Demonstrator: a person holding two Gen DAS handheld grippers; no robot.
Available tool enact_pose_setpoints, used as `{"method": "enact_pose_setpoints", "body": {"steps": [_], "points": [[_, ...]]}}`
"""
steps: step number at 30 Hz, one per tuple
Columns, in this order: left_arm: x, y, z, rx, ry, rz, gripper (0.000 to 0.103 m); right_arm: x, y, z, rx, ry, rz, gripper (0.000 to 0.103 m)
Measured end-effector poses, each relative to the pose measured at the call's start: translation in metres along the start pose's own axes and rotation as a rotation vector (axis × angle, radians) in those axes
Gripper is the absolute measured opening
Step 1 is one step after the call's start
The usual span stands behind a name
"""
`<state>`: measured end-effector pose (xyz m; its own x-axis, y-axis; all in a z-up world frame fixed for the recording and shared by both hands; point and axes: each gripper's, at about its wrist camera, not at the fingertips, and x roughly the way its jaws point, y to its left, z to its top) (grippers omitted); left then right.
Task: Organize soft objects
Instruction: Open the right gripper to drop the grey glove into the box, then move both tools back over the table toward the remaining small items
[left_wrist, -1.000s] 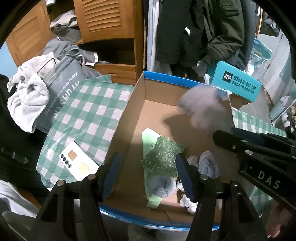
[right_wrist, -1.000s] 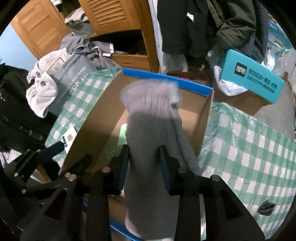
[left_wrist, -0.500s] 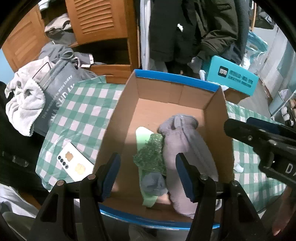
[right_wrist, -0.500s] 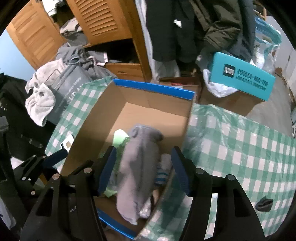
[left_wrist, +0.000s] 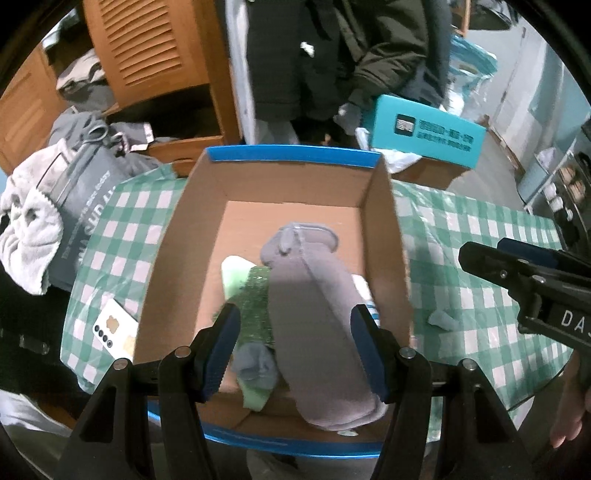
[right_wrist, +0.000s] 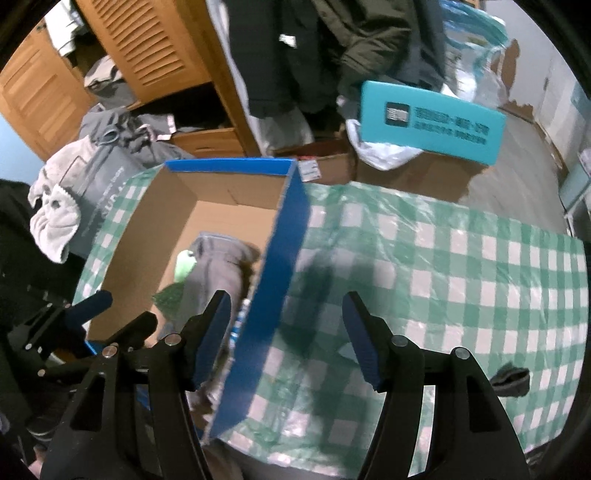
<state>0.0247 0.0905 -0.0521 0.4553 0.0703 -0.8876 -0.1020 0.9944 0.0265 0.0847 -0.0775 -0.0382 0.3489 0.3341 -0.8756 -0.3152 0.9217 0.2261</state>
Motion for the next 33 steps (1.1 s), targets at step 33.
{"method": "enact_pose_setpoints", "body": {"steps": [33], "points": [[0.021, -0.144, -0.009, 0.25, 0.106, -0.086, 0.063, -0.035, -0.159, -0.056, 0.248, 0.003, -0.129, 0.065]]}}
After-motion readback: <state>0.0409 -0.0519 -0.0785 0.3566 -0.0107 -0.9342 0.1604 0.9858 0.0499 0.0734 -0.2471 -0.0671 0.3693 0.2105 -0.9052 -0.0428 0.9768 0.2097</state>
